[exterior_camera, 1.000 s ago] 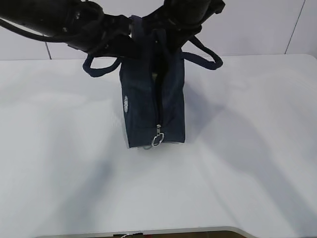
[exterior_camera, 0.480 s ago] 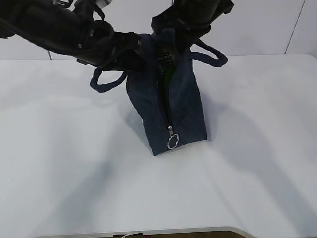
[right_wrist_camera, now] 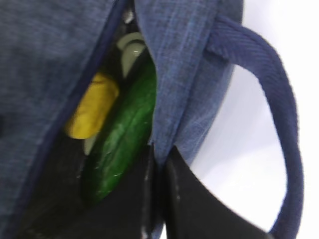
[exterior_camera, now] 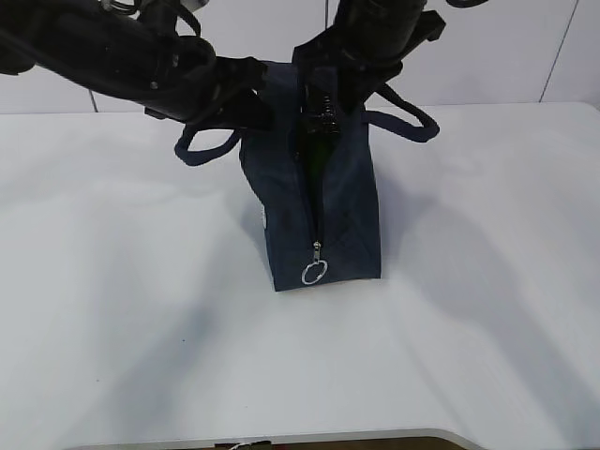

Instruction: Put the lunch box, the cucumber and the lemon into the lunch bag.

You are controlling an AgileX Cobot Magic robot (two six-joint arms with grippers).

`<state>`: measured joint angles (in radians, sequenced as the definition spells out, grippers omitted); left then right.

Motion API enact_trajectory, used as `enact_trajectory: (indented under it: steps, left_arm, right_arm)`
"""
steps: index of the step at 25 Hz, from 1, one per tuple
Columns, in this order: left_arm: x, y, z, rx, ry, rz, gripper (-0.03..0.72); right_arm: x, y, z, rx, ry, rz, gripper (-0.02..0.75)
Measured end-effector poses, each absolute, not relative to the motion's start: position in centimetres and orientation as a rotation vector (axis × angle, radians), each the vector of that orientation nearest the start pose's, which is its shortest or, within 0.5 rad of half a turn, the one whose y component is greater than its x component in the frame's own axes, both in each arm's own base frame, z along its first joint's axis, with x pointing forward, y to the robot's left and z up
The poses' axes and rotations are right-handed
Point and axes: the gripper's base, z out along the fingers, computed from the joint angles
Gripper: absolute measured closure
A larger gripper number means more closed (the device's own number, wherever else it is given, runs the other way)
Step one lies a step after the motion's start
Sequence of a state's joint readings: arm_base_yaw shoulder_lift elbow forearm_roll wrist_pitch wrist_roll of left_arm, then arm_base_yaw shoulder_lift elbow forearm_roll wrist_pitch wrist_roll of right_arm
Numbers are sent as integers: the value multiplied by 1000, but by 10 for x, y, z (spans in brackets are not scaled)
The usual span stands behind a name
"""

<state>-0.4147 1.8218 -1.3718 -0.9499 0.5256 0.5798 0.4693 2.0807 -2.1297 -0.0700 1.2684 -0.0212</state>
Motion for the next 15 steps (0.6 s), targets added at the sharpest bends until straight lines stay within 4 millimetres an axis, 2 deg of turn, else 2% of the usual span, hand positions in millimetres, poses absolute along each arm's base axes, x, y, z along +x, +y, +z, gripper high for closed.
enact_trajectory:
  steps: [4,6,13,15]
  left_arm:
    - [364,-201,266,362,2298,-844,700]
    - [364,-201,266,361,2298,-845,700]
    - [364,-201,266,360,2297,-844,700]
    - [364,-201,266,360,2297,-844,700]
  right_arm:
    - [413,193,324,-627,2632,93,725]
    - [412,194,324,-637,2635,134,700]
    - [409,201,324,-658,2634,242,470]
    - [409,201,325,-660,2633,252,442]
